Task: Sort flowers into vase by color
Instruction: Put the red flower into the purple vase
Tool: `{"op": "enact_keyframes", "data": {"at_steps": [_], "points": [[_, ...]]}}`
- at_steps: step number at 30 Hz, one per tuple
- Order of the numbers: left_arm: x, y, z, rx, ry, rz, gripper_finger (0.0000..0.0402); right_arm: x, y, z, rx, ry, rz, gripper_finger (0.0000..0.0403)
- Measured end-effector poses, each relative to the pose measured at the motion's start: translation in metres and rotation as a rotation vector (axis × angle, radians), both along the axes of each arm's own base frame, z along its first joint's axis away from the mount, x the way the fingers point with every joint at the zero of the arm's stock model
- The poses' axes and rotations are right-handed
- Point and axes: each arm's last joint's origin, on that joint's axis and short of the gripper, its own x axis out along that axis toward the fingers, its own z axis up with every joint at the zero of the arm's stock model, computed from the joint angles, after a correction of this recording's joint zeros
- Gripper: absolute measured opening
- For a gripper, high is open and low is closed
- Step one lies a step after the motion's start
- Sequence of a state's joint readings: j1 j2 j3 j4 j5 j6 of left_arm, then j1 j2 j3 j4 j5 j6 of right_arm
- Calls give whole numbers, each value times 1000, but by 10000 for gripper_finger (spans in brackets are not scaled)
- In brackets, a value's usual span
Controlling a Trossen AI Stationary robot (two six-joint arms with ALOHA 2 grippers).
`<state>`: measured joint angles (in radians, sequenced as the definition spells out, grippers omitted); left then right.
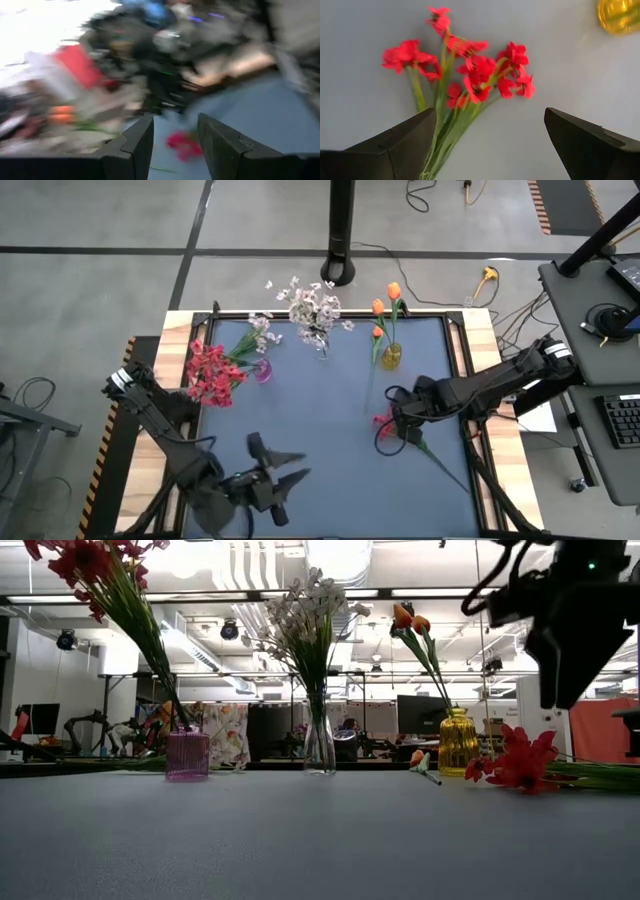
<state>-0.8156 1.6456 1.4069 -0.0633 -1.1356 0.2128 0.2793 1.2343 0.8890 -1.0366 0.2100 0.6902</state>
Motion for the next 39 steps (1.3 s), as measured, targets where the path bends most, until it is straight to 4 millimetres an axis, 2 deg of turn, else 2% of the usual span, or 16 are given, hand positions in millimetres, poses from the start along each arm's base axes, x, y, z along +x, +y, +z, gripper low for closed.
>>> {"op": "enact_keyframes", "data": {"at_steps": [3, 5, 10, 16, 20, 25, 31, 34, 39], "points": [[5, 1, -14, -49, 128, -176, 137, -4, 1, -5, 12, 15, -31, 364], [7, 4, -18, -83, 175, -221, 137, -7, 5, -8, 34, 31, -32, 364], [5, 11, -26, -55, 246, -172, 137, -14, 18, -14, 51, 47, -38, 364], [3, 13, -26, -40, 258, -166, 137, -22, 32, -20, 54, 53, -88, 364], [4, 19, -11, -41, 268, -146, 137, -26, 39, -22, 53, 44, -117, 364], [6, 32, 22, -59, 280, -105, 137, -30, 47, -26, 70, 21, -130, 364], [-2, 49, 61, -38, 321, -70, 137, -31, 55, -31, 92, -23, -133, 364], [-5, 57, 72, -33, 324, -28, 137, -32, 56, -31, 86, -34, -128, 364], [-9, 63, 78, 13, 301, 55, 137, -30, 57, -39, 70, -19, -127, 364]]}}
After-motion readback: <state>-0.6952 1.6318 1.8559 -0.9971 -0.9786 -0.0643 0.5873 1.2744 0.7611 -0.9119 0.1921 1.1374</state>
